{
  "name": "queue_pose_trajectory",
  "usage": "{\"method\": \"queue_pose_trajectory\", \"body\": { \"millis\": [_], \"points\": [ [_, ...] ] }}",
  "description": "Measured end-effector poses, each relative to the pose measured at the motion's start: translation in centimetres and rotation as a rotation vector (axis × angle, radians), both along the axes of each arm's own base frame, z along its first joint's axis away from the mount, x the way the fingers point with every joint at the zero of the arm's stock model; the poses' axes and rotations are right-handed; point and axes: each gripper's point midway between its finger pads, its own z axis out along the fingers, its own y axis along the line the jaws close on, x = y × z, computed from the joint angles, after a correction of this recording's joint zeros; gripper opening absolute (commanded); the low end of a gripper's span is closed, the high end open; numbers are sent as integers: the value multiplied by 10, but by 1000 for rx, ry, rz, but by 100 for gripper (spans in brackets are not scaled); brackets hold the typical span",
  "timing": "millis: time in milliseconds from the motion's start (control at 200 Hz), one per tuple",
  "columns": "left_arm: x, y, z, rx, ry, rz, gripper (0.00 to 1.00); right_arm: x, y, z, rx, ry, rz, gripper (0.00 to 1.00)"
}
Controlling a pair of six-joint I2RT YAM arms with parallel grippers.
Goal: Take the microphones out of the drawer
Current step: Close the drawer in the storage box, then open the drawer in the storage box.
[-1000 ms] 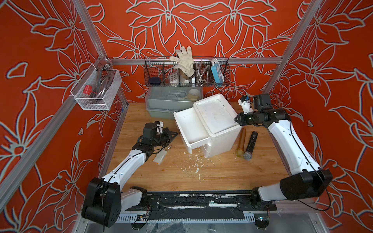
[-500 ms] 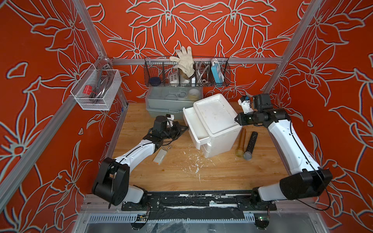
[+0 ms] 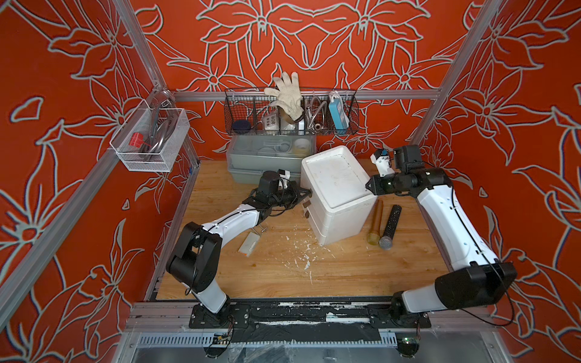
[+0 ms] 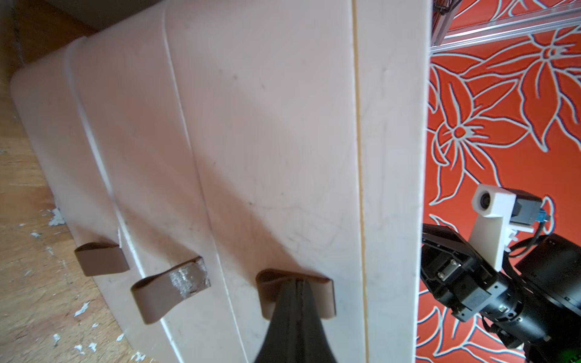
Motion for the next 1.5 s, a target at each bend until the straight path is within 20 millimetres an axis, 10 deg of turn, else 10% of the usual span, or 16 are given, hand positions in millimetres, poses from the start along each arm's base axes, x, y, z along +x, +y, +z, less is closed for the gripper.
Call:
{"method": "queue_pose_trajectory", "body": {
  "millis": [145, 330, 666, 1501],
  "points": [
    [-1, 2, -4, 16, -8, 7, 35, 0, 0, 0, -1, 5, 1, 0],
    [-11, 13, -15, 44, 5, 22, 50, 0, 0, 0, -4, 8, 3, 0],
    [-29, 47, -31, 47, -11, 82, 48, 0, 1, 0, -11, 10, 6, 0],
    [4, 23, -87, -225, 43, 125, 45, 0, 1, 0, -19, 13, 10, 0]
  ]
}}
